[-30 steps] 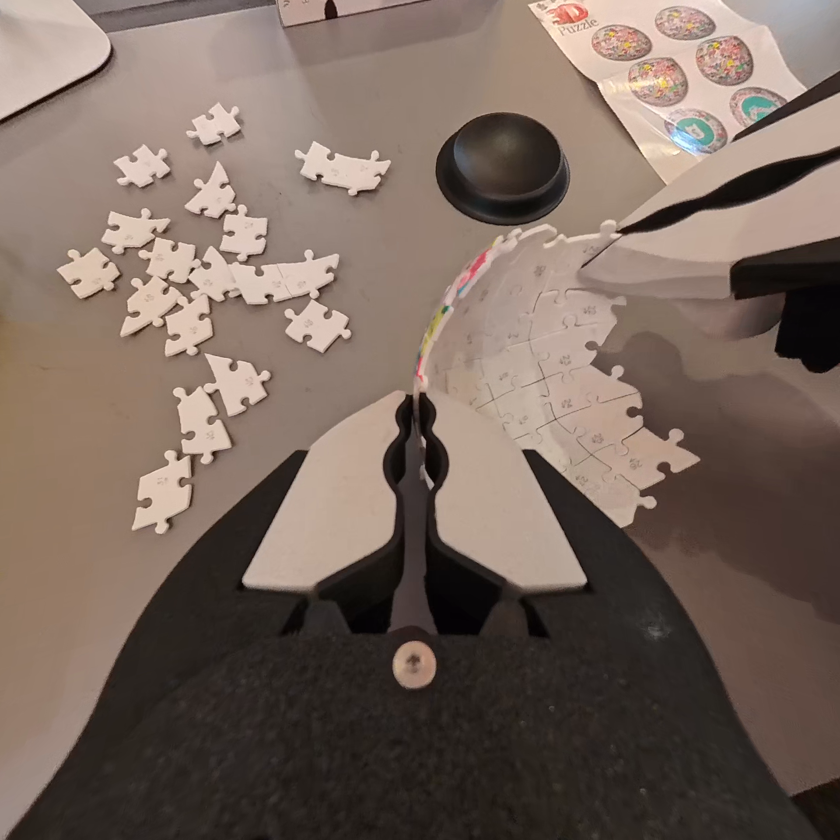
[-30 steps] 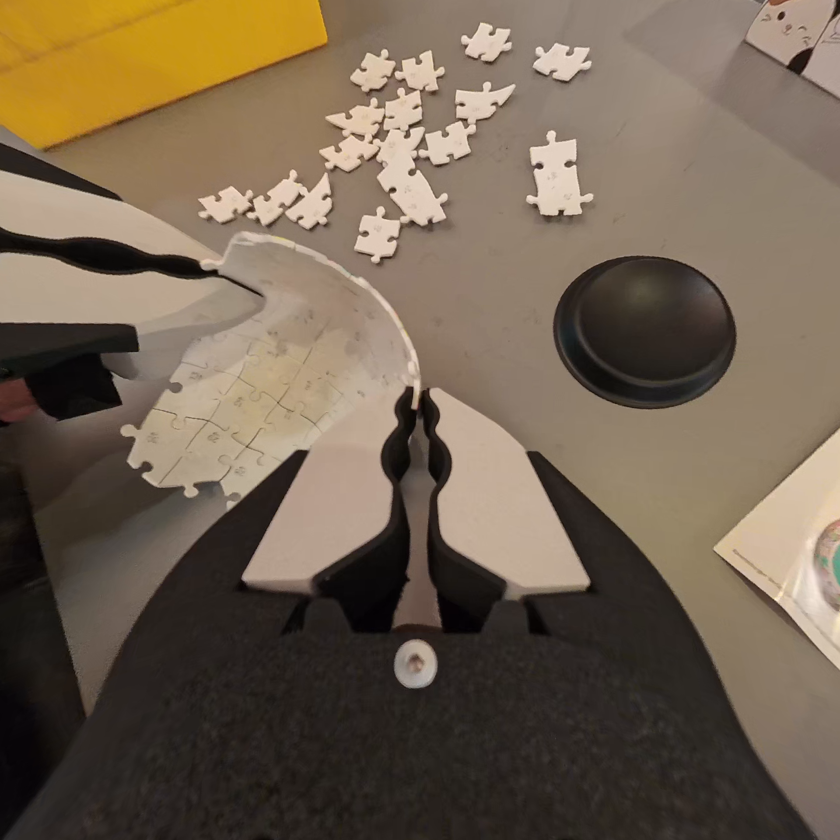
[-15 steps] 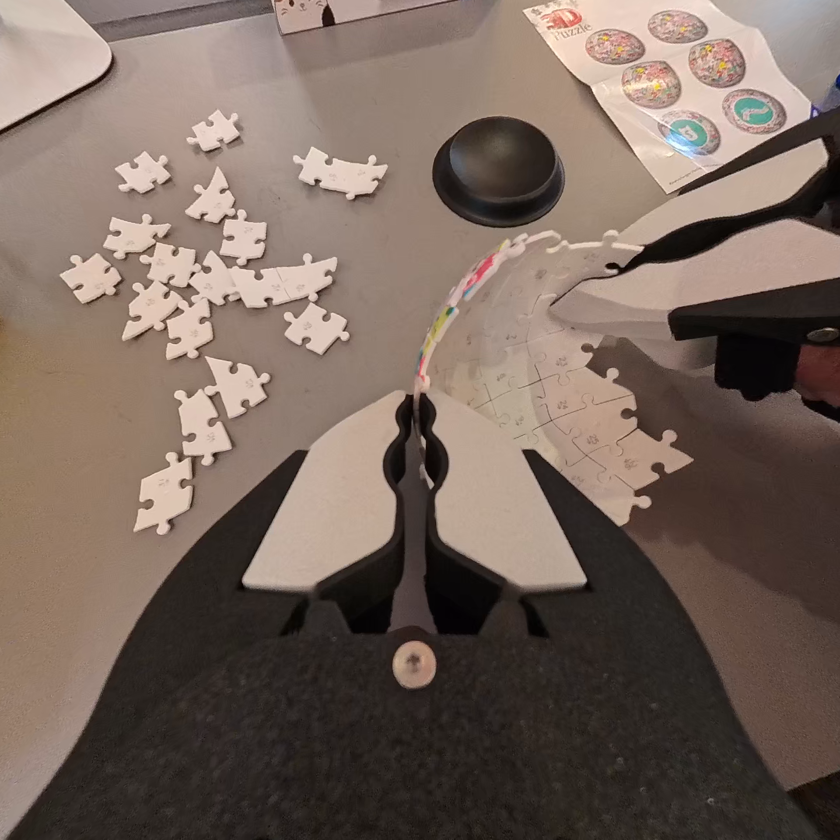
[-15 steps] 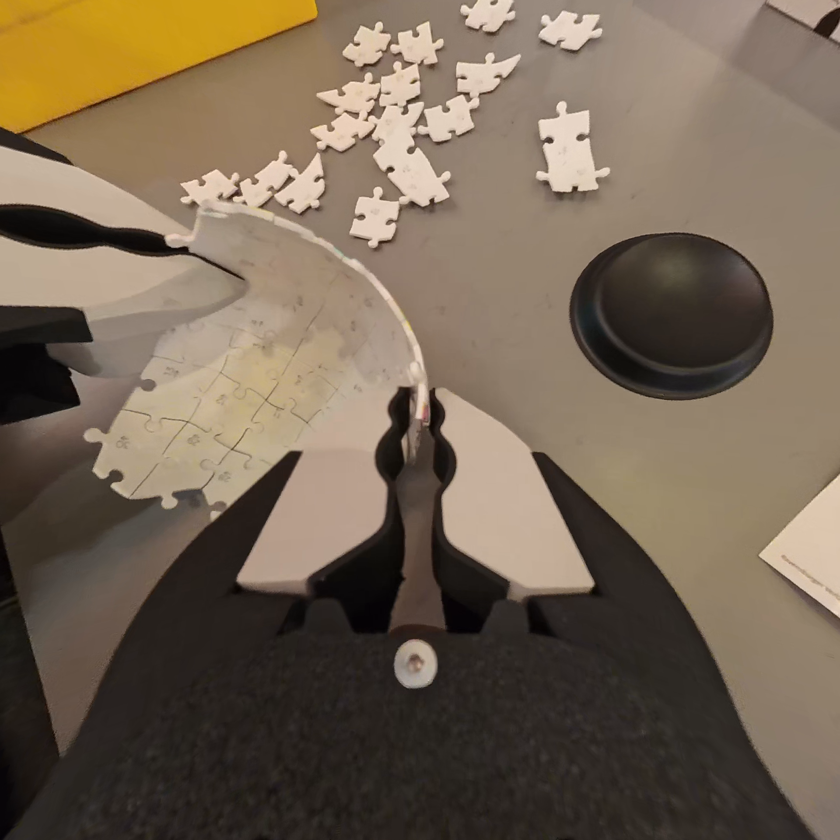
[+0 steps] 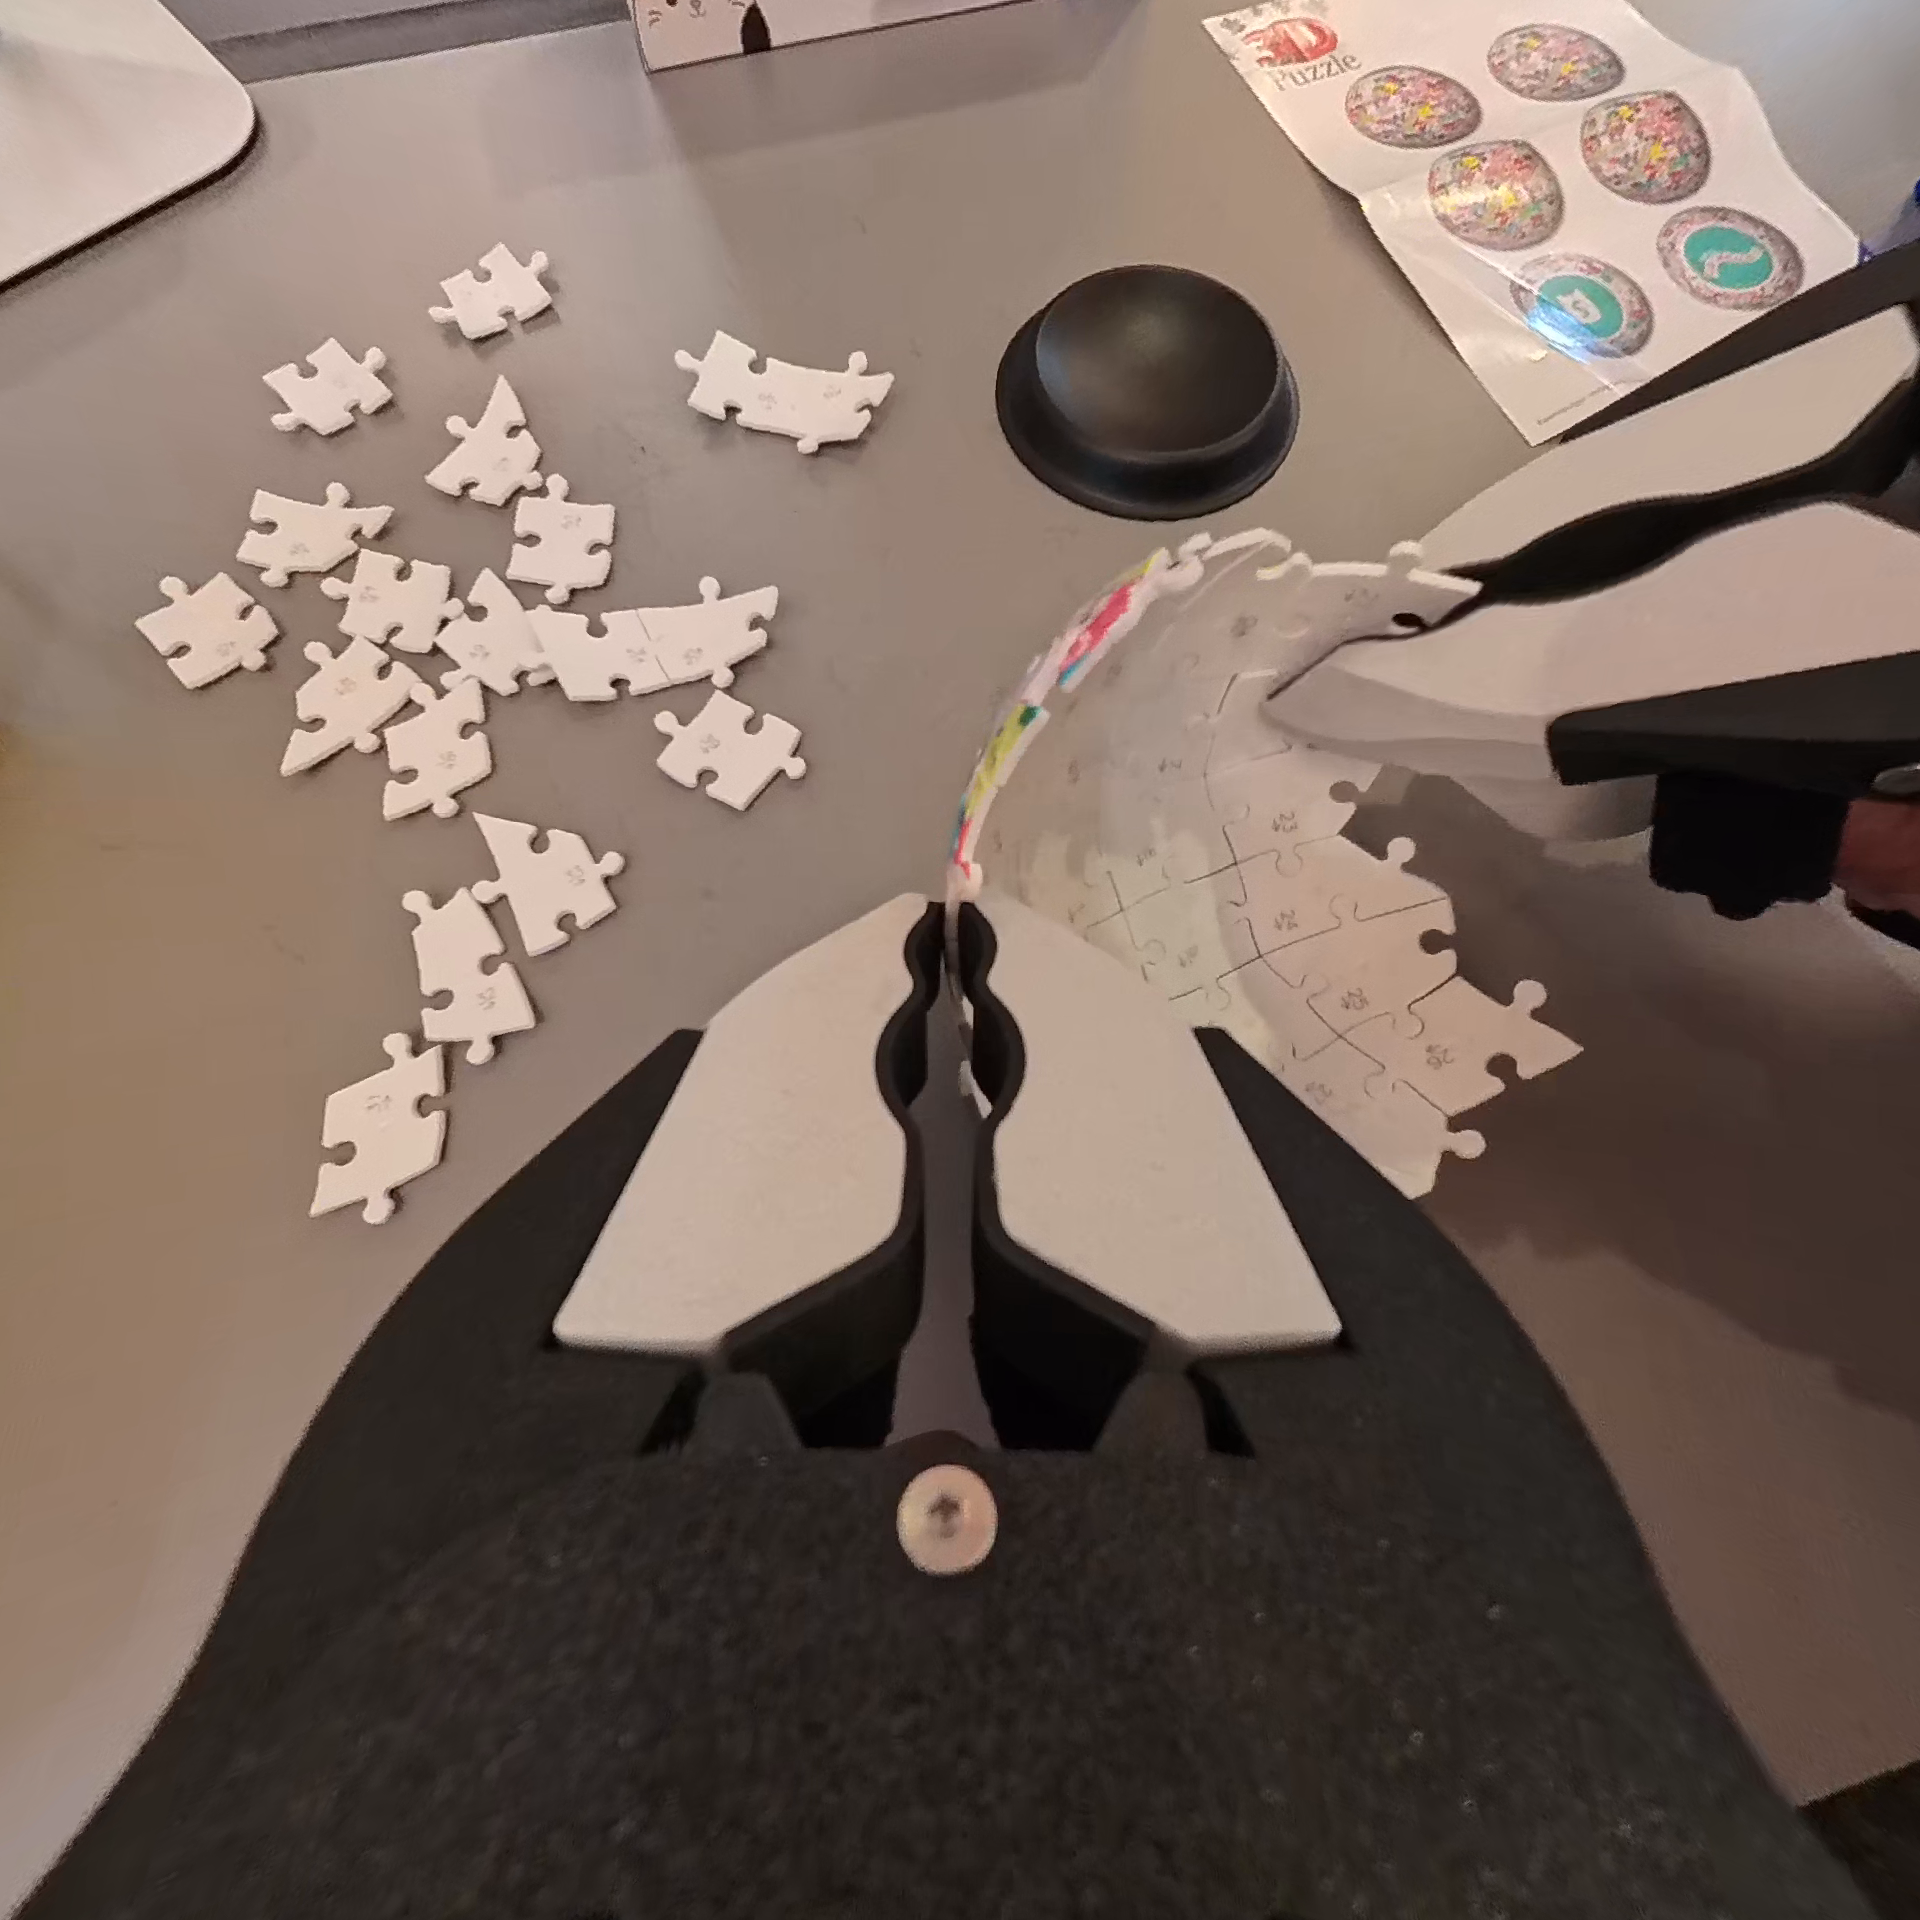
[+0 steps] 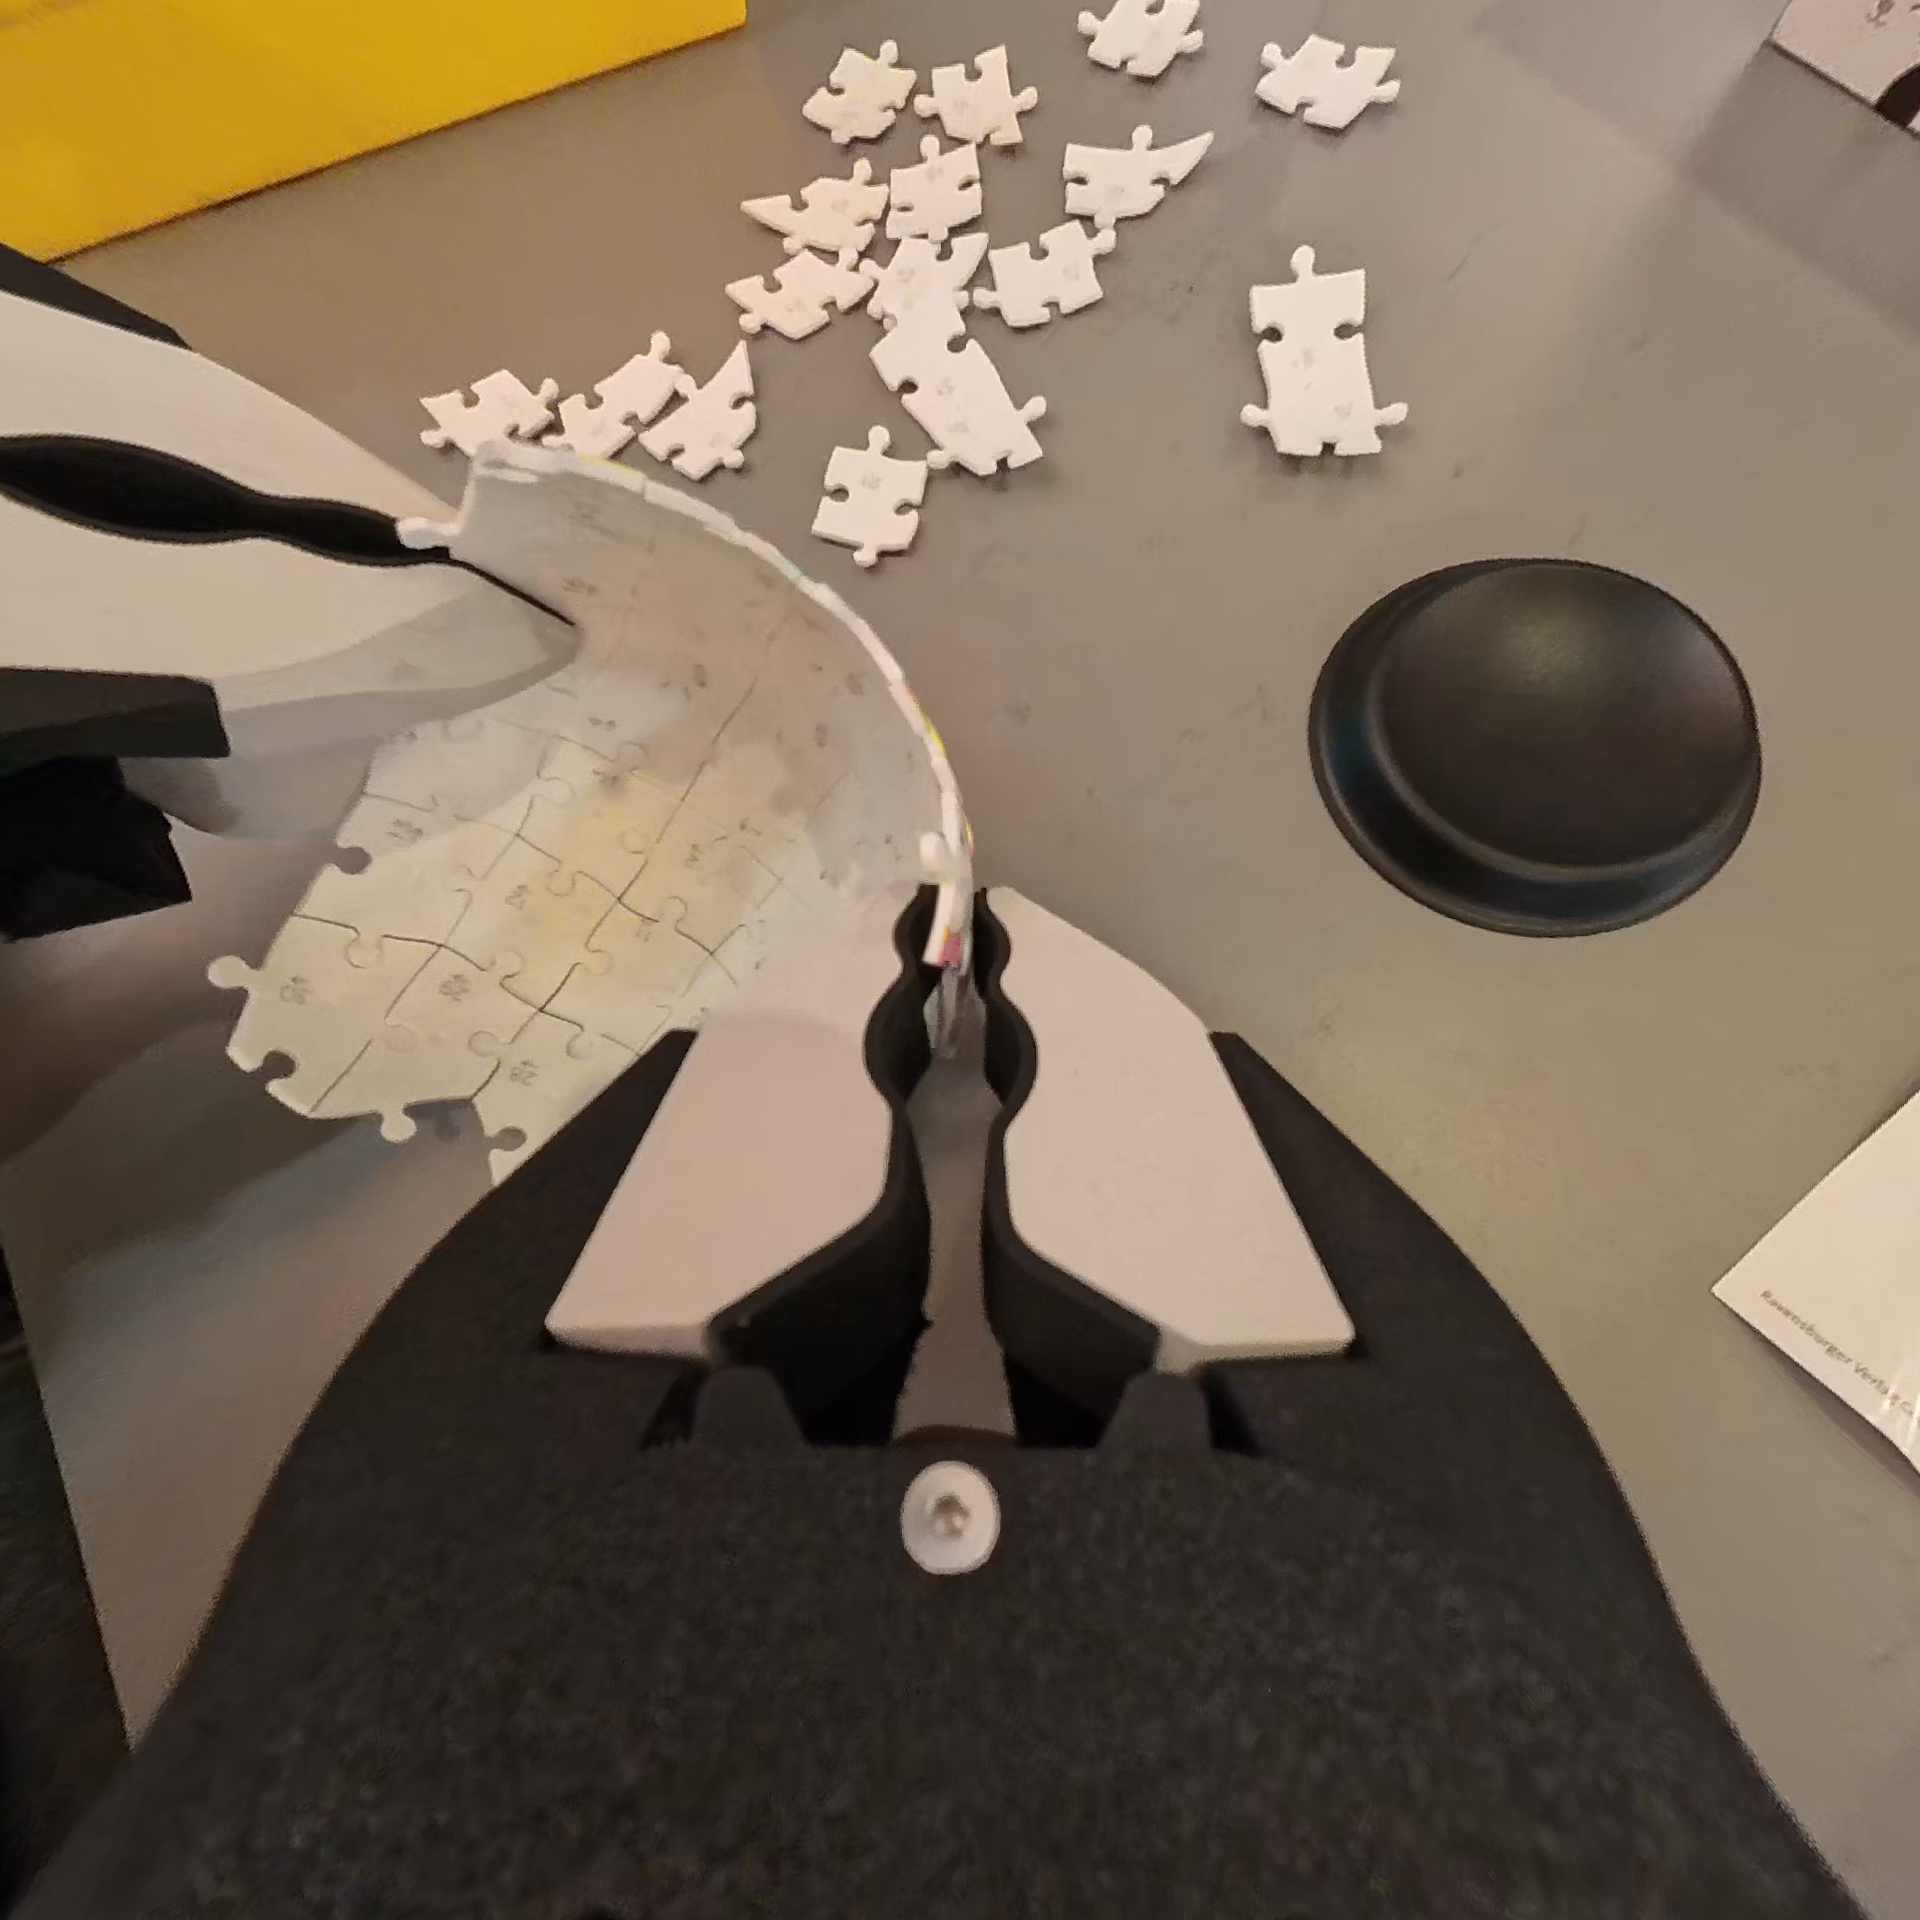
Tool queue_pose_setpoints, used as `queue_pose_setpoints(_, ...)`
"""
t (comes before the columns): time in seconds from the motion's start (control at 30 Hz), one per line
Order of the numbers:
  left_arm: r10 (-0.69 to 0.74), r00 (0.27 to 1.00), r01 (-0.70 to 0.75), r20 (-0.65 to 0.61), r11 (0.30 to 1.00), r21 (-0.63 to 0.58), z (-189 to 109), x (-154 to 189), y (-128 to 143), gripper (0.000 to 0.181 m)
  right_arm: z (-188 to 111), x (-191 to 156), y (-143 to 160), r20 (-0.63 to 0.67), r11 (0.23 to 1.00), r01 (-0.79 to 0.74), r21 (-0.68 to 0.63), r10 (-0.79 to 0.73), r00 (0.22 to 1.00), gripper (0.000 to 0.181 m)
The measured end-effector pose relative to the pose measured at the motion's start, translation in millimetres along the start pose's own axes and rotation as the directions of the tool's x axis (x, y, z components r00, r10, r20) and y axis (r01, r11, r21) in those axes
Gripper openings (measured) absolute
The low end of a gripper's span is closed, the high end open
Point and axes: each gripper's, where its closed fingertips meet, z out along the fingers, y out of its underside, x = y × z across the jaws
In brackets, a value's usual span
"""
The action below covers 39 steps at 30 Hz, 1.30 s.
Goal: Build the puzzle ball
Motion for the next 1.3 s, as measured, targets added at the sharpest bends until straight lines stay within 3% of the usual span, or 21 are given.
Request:
queue_pose_setpoints(0.17,-0.009,1.0,0.009,0.001,1.0,-0.001,-0.1,-4.3,0.1,0.002,-8.2,1.6,-2.1,0.003,0.999,0.047,0.026,-0.047,0.999,0.017)
queue_pose_setpoints(0.47,0.014,1.0,-0.014,0.003,1.0,-0.005,-0.4,0.6,0.0,0.002,7.7,-1.8,-2.1,0.017,0.996,0.088,0.007,-0.088,0.996,0.013)
queue_pose_setpoints(1.03,0.034,0.999,-0.034,-0.017,0.999,-0.006,1.1,-2.3,-0.4,0.002,8.5,-0.6,-3.8,0.067,0.993,0.121,0.014,-0.122,0.99,0.005)
queue_pose_setpoints(1.3,0.012,0.998,-0.012,-0.058,1.0,-0.01,4.0,-1.7,1.6,0.002,4.1,0.8,-5.5,0.083,0.99,0.139,0.041,-0.142,0.986,0.02)
